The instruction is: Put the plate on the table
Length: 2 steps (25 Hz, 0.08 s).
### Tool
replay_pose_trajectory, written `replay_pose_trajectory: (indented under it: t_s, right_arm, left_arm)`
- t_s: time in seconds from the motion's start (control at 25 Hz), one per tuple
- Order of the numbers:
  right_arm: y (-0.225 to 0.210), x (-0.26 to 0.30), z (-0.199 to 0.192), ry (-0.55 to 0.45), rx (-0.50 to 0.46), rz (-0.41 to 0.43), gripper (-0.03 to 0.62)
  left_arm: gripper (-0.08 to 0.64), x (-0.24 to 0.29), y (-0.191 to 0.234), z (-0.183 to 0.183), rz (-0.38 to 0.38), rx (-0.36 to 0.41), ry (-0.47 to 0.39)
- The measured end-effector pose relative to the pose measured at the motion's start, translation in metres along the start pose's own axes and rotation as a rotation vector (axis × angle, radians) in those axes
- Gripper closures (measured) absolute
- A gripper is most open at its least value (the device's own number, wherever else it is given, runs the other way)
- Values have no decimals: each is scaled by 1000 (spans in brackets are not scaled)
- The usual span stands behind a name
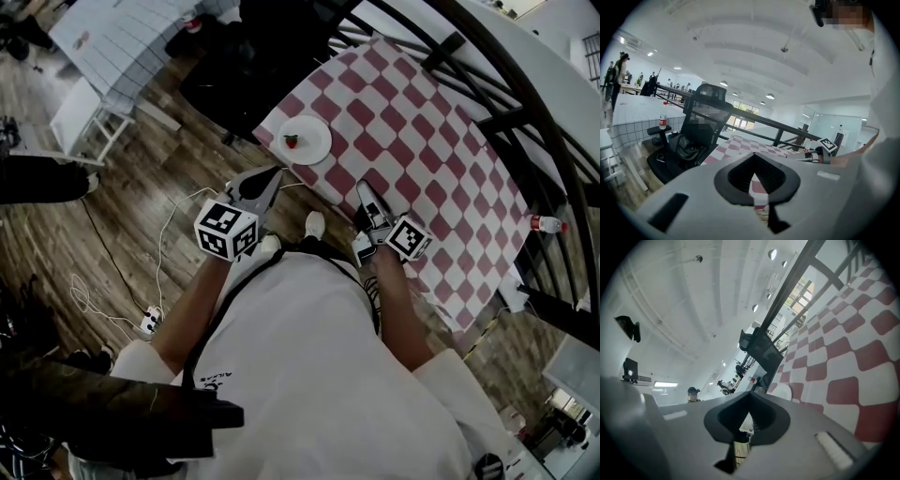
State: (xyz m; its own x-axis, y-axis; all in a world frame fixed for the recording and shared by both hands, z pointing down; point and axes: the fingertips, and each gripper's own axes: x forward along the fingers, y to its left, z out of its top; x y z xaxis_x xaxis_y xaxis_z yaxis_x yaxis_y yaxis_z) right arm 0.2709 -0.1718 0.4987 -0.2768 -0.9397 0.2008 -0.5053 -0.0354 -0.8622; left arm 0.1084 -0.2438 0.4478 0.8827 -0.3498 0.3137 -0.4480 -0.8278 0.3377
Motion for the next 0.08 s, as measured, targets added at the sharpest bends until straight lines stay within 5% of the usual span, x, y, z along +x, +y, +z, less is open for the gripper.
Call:
replay_pose_trajectory:
  t_s: [0.08]
  right_arm:
    - [0,-3,-1,0,-39,-3,586]
  left_arm:
    - [556,-1,-2,-4,-4,-3,4]
